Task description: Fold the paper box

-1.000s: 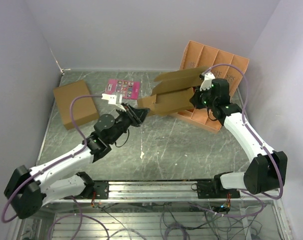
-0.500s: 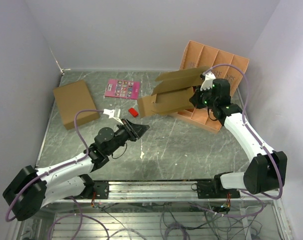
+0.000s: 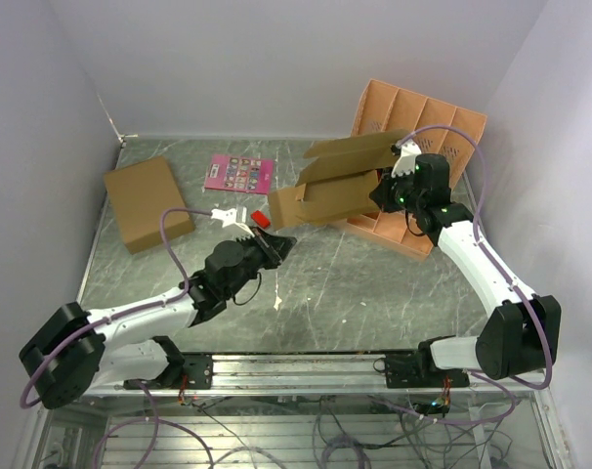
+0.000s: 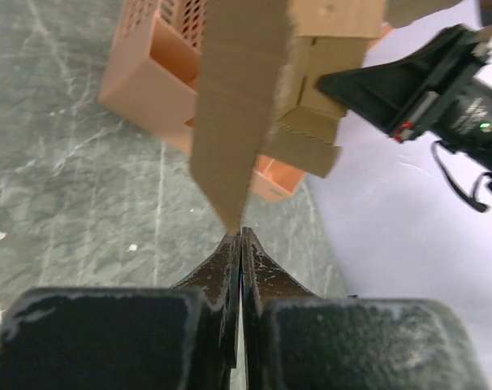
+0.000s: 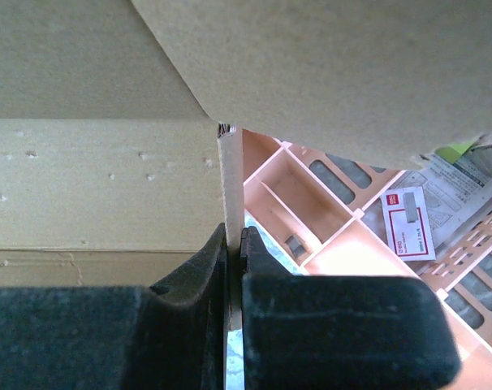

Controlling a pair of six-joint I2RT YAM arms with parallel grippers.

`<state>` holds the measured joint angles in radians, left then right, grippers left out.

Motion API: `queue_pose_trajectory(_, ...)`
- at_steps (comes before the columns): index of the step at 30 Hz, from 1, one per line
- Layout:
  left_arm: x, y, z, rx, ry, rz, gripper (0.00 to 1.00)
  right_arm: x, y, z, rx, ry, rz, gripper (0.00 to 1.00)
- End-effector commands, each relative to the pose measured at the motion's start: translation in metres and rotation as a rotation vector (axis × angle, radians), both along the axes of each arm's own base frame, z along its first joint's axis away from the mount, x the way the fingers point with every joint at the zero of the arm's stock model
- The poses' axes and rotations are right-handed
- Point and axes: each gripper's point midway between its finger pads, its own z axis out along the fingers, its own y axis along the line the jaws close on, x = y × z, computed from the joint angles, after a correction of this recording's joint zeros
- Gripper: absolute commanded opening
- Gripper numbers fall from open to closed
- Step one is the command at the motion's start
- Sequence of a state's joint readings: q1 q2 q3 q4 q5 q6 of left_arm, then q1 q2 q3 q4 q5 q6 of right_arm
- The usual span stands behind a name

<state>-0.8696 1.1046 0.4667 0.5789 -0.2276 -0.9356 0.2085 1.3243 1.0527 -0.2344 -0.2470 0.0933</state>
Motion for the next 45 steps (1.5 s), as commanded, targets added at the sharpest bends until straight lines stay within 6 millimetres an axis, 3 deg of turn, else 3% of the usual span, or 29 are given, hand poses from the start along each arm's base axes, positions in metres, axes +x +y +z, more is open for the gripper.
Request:
queue_pose_trajectory(1,0.016,-0.002,0.006,0.006,-0.007,0.066,0.07,0.002,0.000,0.007,0.019,-0.029,-0.004,0.00)
queue_pose_trajectory(7,0.026,-0.011,0.010,0.002,-0.012,0.078,0.07,0.001,0.001,0.006,0.018,-0.026,0.001,0.00)
queue_pose_trajectory(19,0.037,-0.013,0.038,-0.078,-0.048,0.137,0.07,0.001,0.001,0.004,0.014,-0.022,-0.005,0.00)
queue_pose_trajectory(24,0.021,-0.017,0.041,-0.101,-0.062,0.095,0.07,0.005,-0.008,0.007,0.005,-0.033,-0.067,0.00)
queue_pose_trajectory(30,-0.008,0.007,0.035,-0.074,-0.049,0.095,0.07,0.008,-0.012,0.009,0.012,-0.041,-0.100,0.00)
queue_pose_trajectory(33,-0.015,0.017,0.040,-0.054,-0.053,0.111,0.07,0.008,-0.011,0.007,0.013,-0.036,-0.096,0.00)
queue_pose_trajectory(37,-0.007,0.011,0.045,0.021,-0.044,0.126,0.08,0.008,-0.010,0.007,0.015,-0.032,-0.093,0.00)
queue_pose_trajectory(45,0.030,-0.028,0.037,0.162,-0.001,0.168,0.07,0.004,-0.010,0.006,0.012,-0.030,-0.085,0.00)
